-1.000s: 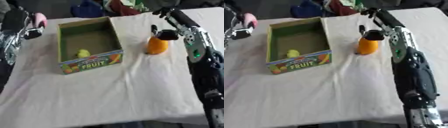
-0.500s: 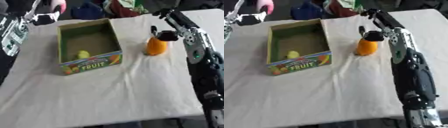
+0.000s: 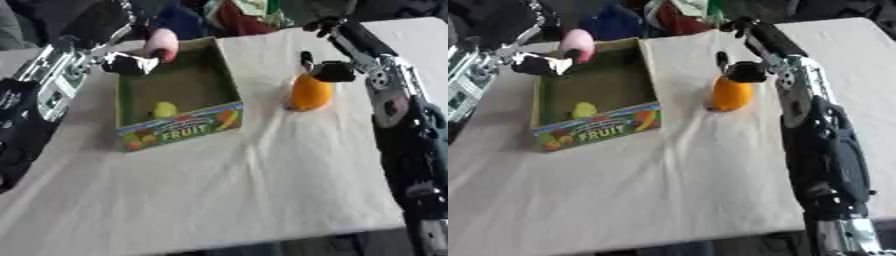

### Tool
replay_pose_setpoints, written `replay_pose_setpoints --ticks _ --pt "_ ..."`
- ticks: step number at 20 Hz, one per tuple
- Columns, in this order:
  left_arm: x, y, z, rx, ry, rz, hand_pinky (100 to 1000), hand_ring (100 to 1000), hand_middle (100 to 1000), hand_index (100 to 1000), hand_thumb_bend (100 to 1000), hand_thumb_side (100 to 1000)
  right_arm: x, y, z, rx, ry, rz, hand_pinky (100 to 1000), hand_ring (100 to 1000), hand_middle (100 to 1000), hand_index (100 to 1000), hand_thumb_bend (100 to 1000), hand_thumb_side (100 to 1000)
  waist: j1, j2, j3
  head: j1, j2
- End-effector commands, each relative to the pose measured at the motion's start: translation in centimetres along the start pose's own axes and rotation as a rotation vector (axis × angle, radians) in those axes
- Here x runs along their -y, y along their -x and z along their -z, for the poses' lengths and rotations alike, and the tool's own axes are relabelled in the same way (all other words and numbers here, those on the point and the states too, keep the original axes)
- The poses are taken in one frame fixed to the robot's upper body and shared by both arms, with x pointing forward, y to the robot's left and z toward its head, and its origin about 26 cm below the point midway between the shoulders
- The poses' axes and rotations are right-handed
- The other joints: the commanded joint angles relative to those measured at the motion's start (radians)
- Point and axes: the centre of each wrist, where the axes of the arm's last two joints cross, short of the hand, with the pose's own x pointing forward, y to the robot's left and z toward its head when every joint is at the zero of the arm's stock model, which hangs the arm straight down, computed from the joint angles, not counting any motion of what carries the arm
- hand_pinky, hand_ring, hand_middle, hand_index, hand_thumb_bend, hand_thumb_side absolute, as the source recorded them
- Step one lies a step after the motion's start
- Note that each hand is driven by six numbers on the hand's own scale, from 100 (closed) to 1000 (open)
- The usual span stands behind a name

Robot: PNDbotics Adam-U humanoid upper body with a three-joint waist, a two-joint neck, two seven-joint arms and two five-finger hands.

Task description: Pick up objects on the table and place them in the box.

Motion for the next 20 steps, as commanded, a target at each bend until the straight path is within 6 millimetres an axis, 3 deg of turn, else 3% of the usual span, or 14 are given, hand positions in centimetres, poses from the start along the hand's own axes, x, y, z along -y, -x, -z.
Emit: replay_pose_setpoints --ticks 1,3,7,11,13,15,20 --pt "0.0 0.0 0.2 0.034 0.043 0.029 576 480 447 564 347 401 1.3 -0.4 0.3 0.017 0.029 -0.017 755 797 804 875 100 305 -0.001 -0.018 0.0 0.004 0.006" --pt "0.5 -0.2 0.2 0.047 0.073 0.029 593 509 476 594 460 460 1.3 -0.4 0.4 0.017 0.029 -0.017 754 797 803 875 100 306 -0.002 -0.017 0.001 0.004 0.006" --pt "1.2 -0.3 0.0 0.058 0.116 0.028 617 557 527 648 596 511 1.3 -0.5 0.4 0.018 0.03 -0.016 754 797 803 875 100 306 -0.004 -0.017 0.003 0.004 0.006" --pt "1.3 -0.1 -0.4 0.055 0.135 0.025 651 604 583 700 865 645 1.3 -0.4 0.4 0.013 0.027 -0.017 755 798 804 875 100 317 -0.006 -0.016 0.008 0.002 0.006" --pt "0.8 0.1 -0.8 0.036 0.104 0.007 672 615 598 715 948 691 1.4 -0.3 0.4 0.006 0.021 -0.021 756 800 805 877 100 330 -0.007 -0.015 0.011 0.0 0.006" --pt "0.0 0.5 -1.4 0.003 0.048 -0.027 691 623 608 730 978 720 1.5 -0.1 0.5 -0.004 -0.002 -0.029 757 802 809 880 100 352 -0.009 -0.014 0.013 -0.003 0.006" --pt "-2.2 1.3 -3.8 -0.092 -0.12 -0.141 708 627 614 741 947 706 1.7 0.9 0.7 -0.035 -0.106 -0.03 763 812 824 886 100 418 -0.013 -0.013 0.017 -0.011 0.006"
